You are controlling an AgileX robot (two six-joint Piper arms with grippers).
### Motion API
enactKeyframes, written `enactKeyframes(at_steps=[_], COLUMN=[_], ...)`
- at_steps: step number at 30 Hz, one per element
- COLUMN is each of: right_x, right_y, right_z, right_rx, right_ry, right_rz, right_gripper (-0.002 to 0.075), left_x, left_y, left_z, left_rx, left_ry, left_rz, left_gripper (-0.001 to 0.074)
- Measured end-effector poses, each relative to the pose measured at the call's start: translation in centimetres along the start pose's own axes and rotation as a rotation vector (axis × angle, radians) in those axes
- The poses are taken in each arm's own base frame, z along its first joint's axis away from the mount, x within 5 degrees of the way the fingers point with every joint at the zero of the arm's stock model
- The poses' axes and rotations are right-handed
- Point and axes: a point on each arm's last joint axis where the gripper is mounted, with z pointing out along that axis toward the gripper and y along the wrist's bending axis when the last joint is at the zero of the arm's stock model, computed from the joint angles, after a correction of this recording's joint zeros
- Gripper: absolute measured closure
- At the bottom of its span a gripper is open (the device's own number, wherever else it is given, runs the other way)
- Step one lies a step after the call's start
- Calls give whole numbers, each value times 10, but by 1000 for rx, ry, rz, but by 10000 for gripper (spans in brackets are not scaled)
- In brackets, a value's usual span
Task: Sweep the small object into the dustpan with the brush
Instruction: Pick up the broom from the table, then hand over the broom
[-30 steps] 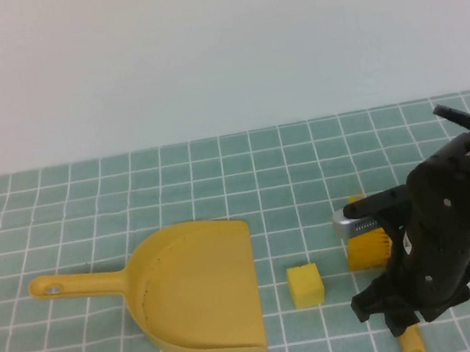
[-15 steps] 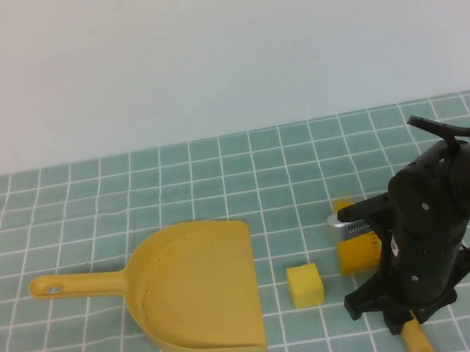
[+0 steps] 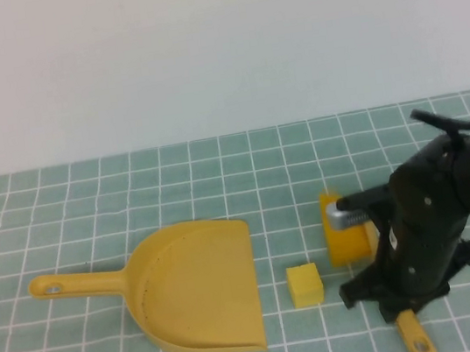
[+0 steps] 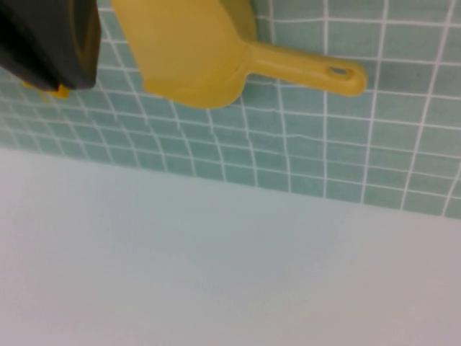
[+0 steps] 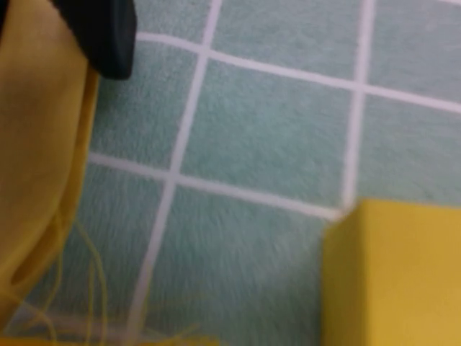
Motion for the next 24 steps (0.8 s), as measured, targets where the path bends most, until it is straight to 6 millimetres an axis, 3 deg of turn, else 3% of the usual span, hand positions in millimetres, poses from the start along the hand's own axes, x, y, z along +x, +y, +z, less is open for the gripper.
enactKeyframes(at_steps=[6, 10, 13, 15, 19, 22, 24], right_x=[-15, -22, -21, -16, 4, 22, 30], right_y=[6, 12, 30, 47, 87, 111, 119], right_z=[-47, -84, -113, -132, -165, -180, -185], right_rx=[-49, -119, -216, -285, -393, -423, -434], right_ry=[-137, -216, -274, -309, -351, -363, -364], right_rz=[-7, -27, -104, -179, -361, -482, -515], right_gripper=[534, 535, 535, 535, 535, 536, 536], left_x=[-1, -2, -3, -6, -9, -8, -8], left_y=[-4, -18, -32, -38, -40, -40, -41], left_z=[0, -2, -5, -6, -3, -2, -1], left_rx=[45, 203, 359, 438, 475, 473, 476], left_ry=[-9, 17, 53, 58, 66, 70, 79], left_rz=[-116, -352, -451, -529, -579, -565, -564], left_gripper=[734, 732, 709, 660, 488, 358, 330])
